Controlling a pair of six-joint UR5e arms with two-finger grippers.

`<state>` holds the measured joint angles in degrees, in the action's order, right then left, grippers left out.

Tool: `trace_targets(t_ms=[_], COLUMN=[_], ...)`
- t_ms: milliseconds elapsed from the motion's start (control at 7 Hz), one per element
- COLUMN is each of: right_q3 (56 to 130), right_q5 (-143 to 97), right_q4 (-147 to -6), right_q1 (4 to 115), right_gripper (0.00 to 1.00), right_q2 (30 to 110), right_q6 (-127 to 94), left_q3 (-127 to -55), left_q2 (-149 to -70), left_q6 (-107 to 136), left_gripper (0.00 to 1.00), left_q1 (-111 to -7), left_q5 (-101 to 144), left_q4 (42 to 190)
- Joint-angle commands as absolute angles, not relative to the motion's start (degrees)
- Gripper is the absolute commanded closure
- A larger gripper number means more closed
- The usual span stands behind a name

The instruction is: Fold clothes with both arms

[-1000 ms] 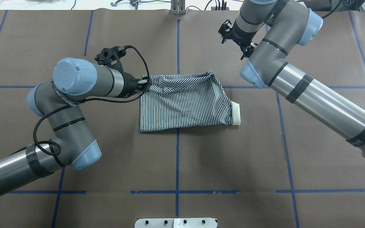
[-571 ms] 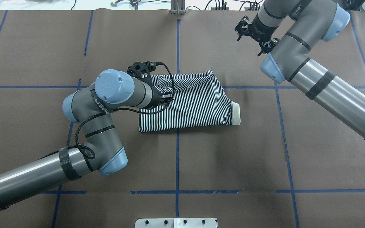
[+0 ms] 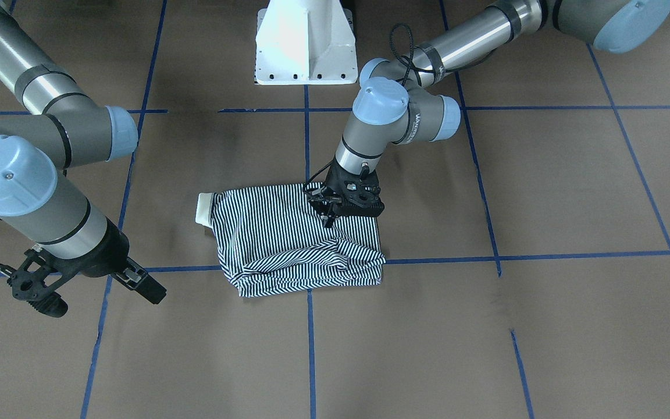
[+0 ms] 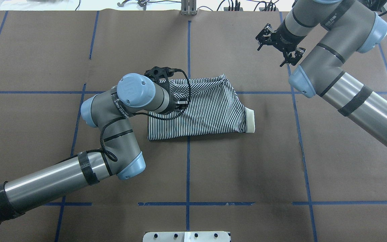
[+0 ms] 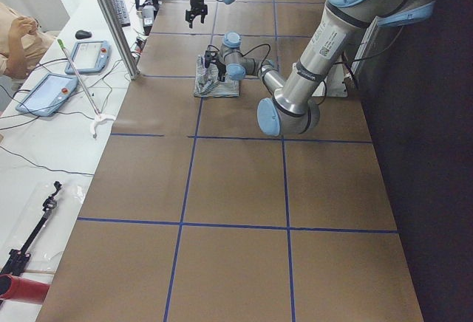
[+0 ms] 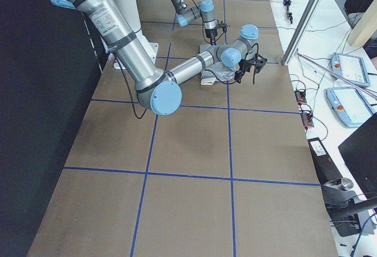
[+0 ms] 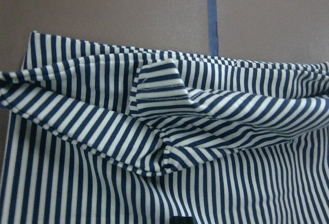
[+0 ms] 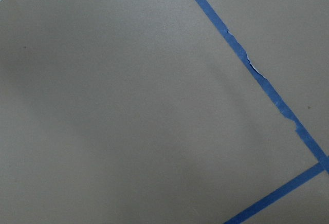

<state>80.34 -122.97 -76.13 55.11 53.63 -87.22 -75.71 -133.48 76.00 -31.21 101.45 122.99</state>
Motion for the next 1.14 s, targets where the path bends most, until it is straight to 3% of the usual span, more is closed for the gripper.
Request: trace_targets(t_ms=[0, 714, 1000], right_q3=[80.51, 80.86, 80.86], right_q5=[-123.05, -123.05, -123.05], right_q4=[-76.11, -75.15, -74.88], right_q1=[55.11, 55.11, 55.02], right_gripper=[0.0, 0.0, 0.0], right_q2=[54.14, 55.46, 55.72], right_q6=[-87.01, -87.1, -87.01], left_q3=[-72.62, -50.14, -51.49], left_q2=[-134.12, -145.43, -145.29], left_q6=[75.06, 72.16, 71.28], left_gripper=[1.0, 1.0, 1.0], left_q1=[-32.86, -41.65, -43.58], left_q5=[101.25, 99.16, 99.92], left_q4=[128.63, 142.81, 142.82])
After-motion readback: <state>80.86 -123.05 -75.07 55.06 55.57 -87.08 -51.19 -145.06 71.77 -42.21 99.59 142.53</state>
